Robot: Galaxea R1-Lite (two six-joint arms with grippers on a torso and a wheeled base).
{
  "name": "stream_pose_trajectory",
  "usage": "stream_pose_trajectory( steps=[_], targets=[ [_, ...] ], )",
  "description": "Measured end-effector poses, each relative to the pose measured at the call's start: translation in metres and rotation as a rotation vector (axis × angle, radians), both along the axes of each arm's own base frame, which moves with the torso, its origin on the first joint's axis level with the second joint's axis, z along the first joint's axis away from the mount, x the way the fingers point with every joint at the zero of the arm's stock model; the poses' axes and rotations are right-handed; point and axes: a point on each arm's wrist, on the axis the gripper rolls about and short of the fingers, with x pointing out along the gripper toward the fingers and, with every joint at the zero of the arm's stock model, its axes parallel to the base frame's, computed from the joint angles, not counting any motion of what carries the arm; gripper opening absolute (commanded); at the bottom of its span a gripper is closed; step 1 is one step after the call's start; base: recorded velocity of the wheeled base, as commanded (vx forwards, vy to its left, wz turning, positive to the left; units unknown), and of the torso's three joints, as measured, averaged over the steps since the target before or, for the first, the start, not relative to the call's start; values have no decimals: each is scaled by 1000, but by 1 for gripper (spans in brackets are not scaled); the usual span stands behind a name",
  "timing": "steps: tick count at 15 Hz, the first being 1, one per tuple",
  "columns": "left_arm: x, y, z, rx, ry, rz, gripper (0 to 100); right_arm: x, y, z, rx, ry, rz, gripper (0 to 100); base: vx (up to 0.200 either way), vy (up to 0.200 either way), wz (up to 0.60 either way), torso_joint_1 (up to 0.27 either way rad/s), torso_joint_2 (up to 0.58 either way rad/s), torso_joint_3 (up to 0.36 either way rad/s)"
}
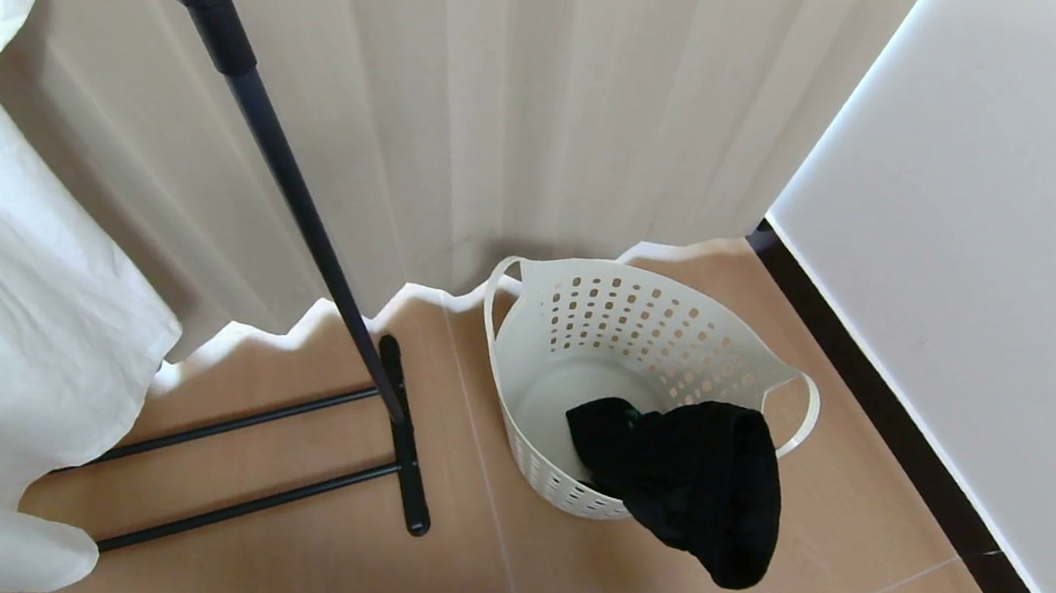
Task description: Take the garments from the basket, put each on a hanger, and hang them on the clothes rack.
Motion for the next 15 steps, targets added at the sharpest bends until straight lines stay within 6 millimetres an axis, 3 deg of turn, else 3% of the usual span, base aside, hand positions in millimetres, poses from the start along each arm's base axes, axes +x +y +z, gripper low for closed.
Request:
stream_pose_trajectory(
  steps=[4,8,12,15],
  targets=[
    [0,0,0,1,0,-1,100,2,0,-3,-3,53,-21,100,0,0,0,0,0,0],
    [0,0,0,1,0,-2,100,23,0,8,-6,262,43,100,0,0,0,0,0,0],
    [0,0,0,3,0,-2,100,69,4,45,-76,428,115,100,0,0,0,0,0,0],
    [0,0,0,3,0,-2,100,115,9,72,-307,443,154,100,0,0,0,0,0,0]
  ],
)
